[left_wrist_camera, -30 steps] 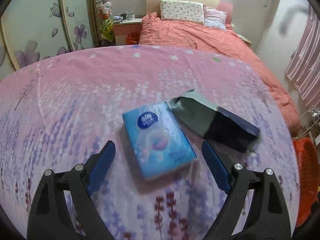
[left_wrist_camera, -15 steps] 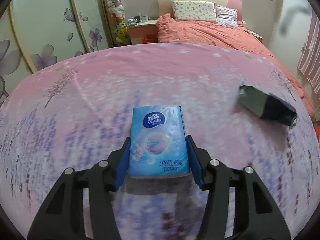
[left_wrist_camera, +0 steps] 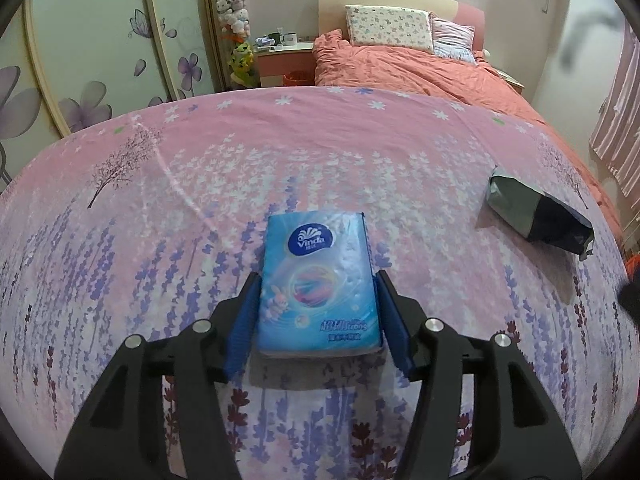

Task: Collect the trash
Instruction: 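Grasp the blue tissue pack with the left tool while the right tool grasps the dark blue wrapper, then lift the wrapper with the right tool while the left tool lifts the tissue pack, then carry the wrapper in the right tool while the left tool carries the tissue pack to the basket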

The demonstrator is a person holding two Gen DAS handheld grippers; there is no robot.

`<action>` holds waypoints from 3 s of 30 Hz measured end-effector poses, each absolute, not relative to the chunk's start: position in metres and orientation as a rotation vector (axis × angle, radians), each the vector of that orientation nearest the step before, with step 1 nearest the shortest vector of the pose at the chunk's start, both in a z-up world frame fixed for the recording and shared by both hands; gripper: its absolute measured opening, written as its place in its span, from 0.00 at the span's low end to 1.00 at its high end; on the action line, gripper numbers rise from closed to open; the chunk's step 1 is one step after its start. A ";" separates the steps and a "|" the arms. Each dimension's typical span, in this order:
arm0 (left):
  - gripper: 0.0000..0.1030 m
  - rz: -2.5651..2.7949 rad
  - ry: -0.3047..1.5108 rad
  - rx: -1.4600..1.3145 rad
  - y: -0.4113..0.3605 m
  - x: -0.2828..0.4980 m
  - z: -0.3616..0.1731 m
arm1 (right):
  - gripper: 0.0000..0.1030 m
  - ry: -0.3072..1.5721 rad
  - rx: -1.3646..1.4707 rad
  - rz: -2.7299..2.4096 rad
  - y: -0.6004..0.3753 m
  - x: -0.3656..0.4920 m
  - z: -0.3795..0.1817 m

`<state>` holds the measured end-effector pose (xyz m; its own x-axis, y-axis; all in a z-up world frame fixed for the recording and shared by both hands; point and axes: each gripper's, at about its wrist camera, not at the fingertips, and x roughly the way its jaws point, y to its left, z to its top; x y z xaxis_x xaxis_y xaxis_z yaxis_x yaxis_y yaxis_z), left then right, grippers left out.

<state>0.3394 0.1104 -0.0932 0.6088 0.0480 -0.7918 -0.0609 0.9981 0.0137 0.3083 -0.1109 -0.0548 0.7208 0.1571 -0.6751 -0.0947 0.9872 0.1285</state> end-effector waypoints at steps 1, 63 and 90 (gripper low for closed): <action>0.55 0.063 0.914 -0.015 0.110 0.340 -0.093 | 0.85 0.743 0.069 0.141 -0.105 0.316 -0.053; 0.67 0.002 0.900 -0.064 0.115 0.334 -0.095 | 0.28 0.879 0.103 -0.005 -0.137 0.306 -0.094; 0.48 0.007 0.876 0.012 0.097 0.331 -0.089 | 0.15 0.833 0.193 0.056 -0.155 0.282 -0.084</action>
